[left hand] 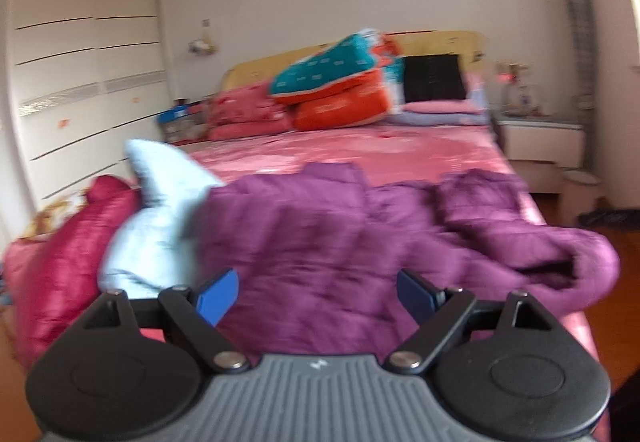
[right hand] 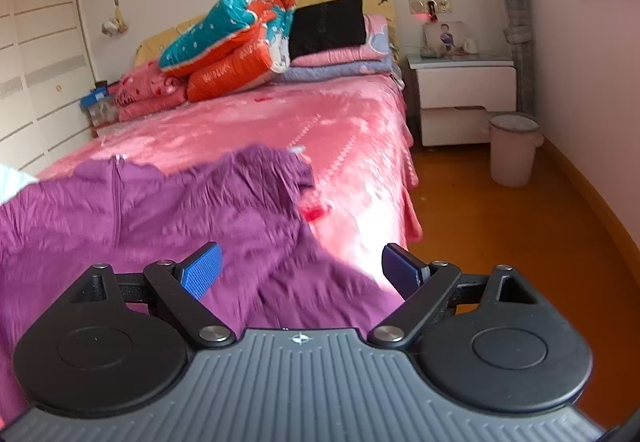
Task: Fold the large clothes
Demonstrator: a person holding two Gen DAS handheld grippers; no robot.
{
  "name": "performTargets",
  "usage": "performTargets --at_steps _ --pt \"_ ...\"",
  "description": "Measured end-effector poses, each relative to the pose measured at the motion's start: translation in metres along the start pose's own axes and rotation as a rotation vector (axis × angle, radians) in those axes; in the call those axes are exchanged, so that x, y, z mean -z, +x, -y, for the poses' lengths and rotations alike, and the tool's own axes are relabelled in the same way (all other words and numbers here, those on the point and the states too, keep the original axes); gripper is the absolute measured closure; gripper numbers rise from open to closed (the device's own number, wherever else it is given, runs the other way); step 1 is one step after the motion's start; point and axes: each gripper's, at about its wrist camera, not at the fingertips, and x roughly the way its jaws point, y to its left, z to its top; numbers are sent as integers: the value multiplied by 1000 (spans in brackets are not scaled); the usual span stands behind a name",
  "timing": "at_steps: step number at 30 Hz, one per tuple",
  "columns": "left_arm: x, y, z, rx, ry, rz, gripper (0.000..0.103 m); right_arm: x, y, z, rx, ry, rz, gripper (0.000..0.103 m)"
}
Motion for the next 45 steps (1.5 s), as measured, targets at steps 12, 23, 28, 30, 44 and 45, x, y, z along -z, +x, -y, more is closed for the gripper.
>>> performTargets --at_steps 12,23,28,30,44,45 --pt "-28 15 105 353 2 94 16 54 -40 -15 -125 -154 -85 0" --pt "-17 108 104 322 -184 -104 17 68 -36 -42 -255 -297 -57 0" --pt "-13 121 77 168 -153 -154 20 61 -22 -38 -246 -266 -41 0" --pt "-11 124 60 95 -139 -164 21 55 -16 -35 -240 -260 -26 0" --pt "11 139 -98 -445 -90 -293 21 6 60 55 -158 316 -12 0" --pt "12 141 -110 -484 -90 -303 21 4 66 67 -139 370 -12 0"
